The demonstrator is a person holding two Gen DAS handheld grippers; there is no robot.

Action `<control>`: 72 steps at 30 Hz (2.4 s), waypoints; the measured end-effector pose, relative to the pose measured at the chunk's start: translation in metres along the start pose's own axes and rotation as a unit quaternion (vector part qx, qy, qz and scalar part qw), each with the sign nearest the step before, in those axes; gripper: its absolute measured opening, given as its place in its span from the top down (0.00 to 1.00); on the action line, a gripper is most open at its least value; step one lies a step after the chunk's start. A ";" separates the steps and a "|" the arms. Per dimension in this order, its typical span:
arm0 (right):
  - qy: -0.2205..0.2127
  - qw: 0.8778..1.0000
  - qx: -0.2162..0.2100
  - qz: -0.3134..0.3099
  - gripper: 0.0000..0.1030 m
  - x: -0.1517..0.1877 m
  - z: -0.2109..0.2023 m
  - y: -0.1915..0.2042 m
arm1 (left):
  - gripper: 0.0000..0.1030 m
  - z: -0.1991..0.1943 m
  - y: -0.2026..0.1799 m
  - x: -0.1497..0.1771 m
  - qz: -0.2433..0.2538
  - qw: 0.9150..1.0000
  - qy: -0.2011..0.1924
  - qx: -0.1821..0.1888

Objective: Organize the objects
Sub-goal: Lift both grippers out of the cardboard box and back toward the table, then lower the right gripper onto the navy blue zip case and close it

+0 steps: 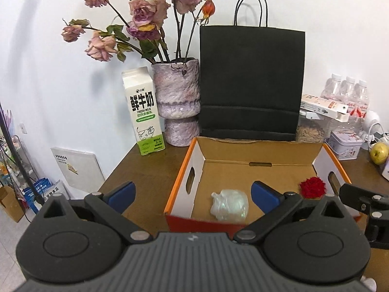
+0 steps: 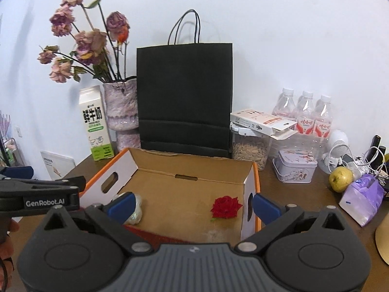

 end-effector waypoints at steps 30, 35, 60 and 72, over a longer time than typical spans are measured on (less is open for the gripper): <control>-0.053 0.999 -0.012 -0.006 0.00 0.106 -0.141 0.011 | 0.00 -0.129 0.015 0.103 -0.007 0.998 -0.050 0.029; -0.044 0.999 -0.012 -0.012 0.00 0.133 -0.150 0.013 | 0.00 -0.140 0.018 0.121 0.000 0.998 -0.050 0.032; 0.072 0.997 0.032 -0.002 0.00 0.221 -0.102 -0.001 | 0.00 -0.149 -0.003 0.173 0.018 0.998 -0.012 0.065; 0.090 0.996 0.006 -0.016 0.04 0.222 -0.076 -0.004 | 0.00 -0.133 -0.023 0.175 0.022 0.996 0.009 0.084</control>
Point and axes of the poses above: each gripper's, at about its wrist camera, not at the fingertips, and z roughly the way its jaws point, y to its left, x to its underside, the point moved 6 cm from there along z, roughly the way its jaws point, and after that the axes turned 9 degrees about x, right-handed, at the moved point
